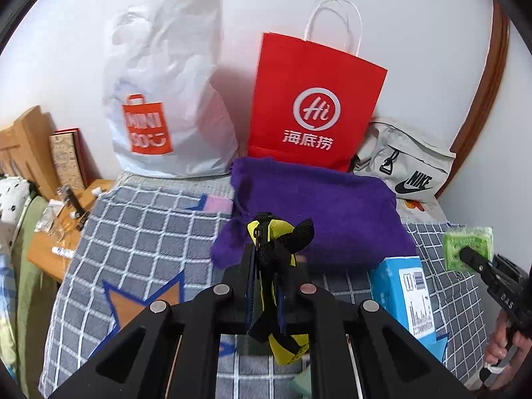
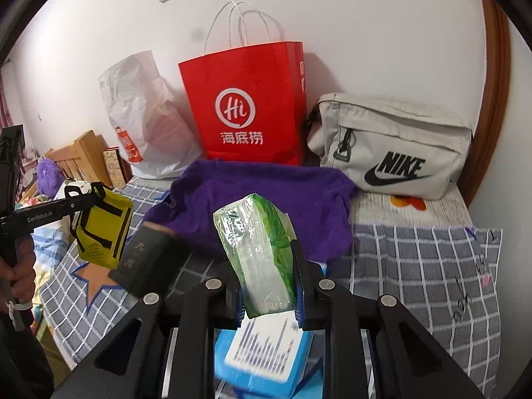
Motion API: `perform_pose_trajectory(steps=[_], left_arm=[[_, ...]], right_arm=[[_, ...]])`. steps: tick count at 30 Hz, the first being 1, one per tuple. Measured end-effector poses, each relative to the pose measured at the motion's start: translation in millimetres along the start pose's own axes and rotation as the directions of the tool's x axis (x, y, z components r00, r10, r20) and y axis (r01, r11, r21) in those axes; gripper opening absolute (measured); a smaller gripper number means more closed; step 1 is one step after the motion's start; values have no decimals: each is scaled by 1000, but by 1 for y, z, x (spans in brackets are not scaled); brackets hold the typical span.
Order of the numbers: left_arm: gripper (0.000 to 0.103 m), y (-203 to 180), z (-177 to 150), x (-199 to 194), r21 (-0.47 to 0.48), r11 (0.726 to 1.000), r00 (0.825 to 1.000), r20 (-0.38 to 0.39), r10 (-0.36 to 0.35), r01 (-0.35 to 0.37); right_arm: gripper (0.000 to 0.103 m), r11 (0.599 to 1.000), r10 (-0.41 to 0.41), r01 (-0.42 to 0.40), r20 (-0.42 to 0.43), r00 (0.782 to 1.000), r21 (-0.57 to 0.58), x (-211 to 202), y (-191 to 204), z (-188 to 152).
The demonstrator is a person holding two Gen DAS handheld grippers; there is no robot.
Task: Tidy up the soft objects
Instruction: 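Carry the pouch with the left tool while the right tool carries the tissue pack to the purple towel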
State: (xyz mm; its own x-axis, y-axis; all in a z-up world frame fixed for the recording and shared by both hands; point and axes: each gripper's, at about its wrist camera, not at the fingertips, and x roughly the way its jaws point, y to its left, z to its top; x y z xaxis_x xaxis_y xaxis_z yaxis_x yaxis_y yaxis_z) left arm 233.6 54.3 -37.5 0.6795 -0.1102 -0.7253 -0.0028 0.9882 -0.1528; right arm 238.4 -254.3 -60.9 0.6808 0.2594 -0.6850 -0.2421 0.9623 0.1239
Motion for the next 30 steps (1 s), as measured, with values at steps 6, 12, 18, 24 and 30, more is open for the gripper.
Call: perform_pose_trajectory(steps=[6, 12, 18, 24, 30], left_arm=[[10, -6, 24, 30, 13, 999, 999, -21, -38, 38], [11, -10, 50, 68, 12, 999, 998, -41, -50, 50], [11, -10, 68, 104, 6, 999, 997, -67, -49, 49], [11, -13, 81, 136, -8, 997, 992, -92, -84, 83], [11, -12, 90, 166, -14, 996, 989, -114, -94, 93]], right_arm=[[22, 1000, -3, 3, -18, 1000, 6, 33, -15, 23], [22, 999, 19, -17, -84, 996, 31, 77, -33, 37], [22, 1000, 1, -1, -141, 990, 1, 112, -41, 46], [22, 1000, 1, -3, -181, 984, -14, 143, -48, 53], [22, 1000, 9, -11, -218, 976, -9, 167, -56, 54]])
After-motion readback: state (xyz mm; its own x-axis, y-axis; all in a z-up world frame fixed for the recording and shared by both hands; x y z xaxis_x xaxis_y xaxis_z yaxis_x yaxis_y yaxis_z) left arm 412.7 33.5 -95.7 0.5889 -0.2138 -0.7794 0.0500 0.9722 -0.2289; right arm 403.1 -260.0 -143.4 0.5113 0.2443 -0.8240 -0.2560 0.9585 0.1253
